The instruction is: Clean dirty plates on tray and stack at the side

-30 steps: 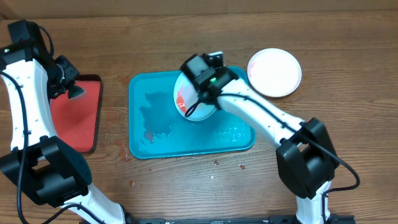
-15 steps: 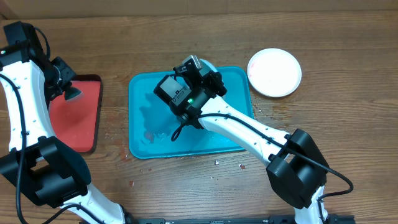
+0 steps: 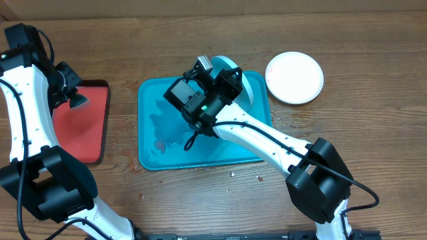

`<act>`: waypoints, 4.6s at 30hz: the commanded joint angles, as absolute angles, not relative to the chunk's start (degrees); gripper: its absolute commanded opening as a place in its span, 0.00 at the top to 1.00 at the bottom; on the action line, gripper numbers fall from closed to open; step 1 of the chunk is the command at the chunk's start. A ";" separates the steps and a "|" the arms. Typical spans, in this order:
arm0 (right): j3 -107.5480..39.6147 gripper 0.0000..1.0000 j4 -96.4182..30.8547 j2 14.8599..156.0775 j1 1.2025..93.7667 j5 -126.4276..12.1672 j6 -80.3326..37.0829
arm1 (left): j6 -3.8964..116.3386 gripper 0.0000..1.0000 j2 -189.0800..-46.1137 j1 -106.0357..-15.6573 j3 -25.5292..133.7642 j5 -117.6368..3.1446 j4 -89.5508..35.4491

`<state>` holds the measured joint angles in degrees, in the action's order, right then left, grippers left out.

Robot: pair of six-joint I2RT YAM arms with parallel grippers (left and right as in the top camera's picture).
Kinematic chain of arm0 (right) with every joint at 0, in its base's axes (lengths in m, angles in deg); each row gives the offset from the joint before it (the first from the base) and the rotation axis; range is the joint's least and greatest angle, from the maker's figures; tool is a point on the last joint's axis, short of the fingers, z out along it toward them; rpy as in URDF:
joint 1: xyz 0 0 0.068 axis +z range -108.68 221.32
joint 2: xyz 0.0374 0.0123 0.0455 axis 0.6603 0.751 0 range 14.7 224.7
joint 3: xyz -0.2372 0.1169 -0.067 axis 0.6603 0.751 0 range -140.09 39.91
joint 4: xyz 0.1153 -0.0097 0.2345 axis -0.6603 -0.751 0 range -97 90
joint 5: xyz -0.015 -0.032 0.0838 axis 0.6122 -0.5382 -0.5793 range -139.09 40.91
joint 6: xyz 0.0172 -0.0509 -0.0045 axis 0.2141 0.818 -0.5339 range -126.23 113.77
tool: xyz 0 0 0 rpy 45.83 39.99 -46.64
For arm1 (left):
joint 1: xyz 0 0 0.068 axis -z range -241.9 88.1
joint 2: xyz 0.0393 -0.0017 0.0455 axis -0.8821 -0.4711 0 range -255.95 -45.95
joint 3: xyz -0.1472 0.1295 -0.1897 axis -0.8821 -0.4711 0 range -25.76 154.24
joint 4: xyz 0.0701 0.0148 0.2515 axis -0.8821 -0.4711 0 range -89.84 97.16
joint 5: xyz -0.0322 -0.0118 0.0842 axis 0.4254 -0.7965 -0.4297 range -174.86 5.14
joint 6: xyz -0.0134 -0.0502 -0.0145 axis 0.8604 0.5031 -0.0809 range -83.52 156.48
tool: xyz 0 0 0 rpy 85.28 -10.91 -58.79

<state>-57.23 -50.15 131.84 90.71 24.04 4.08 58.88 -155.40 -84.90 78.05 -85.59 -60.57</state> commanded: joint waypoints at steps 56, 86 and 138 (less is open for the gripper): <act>-58.85 0.96 -48.99 118.86 71.89 -38.65 -12.51 | 59.23 0.96 -171.77 -87.50 77.46 -88.57 -57.53; -58.85 0.96 -49.73 115.03 71.82 -34.89 -17.19 | 56.36 0.71 -169.28 -90.41 83.60 -82.01 -61.33; -58.30 0.96 -37.21 122.07 76.32 7.49 -1.76 | 56.41 0.00 -164.08 -90.26 87.36 -77.77 -60.31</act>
